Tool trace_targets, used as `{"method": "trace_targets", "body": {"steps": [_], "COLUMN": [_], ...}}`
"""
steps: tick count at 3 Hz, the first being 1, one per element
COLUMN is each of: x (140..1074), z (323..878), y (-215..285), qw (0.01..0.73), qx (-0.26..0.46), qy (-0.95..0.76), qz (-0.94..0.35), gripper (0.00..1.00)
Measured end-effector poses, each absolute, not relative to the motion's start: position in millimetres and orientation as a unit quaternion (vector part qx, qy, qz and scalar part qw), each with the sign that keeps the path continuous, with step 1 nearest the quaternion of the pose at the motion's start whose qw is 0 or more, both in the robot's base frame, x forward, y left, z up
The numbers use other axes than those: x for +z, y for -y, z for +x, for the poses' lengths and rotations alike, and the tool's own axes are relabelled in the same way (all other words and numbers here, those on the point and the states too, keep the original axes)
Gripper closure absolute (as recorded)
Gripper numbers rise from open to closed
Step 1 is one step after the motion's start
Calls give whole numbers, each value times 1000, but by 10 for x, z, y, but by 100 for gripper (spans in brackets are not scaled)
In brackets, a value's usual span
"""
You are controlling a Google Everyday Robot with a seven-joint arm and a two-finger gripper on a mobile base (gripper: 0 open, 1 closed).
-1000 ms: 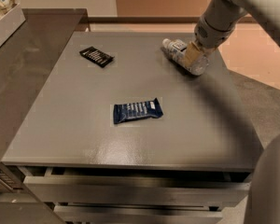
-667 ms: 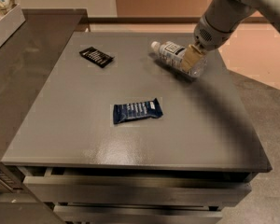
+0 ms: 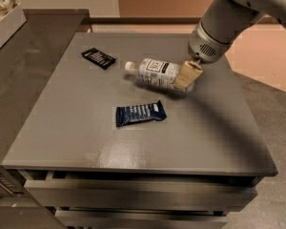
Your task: Move blue plastic bottle near rxbar blueberry
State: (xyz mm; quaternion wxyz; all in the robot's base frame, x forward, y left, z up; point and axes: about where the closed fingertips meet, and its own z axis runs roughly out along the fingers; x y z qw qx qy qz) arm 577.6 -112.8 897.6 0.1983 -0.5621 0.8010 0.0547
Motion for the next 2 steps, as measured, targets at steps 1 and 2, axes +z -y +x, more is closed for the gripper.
{"method": "trace_targets", "body": {"steps": [1,2], "x": [8920,8832], "z": [5506,5359], "y": [955,902], "qw": [193,187], "qx": [76,97], "qy": [-752,-727], "qz": [-626,-653], "gripper": [100,83]}}
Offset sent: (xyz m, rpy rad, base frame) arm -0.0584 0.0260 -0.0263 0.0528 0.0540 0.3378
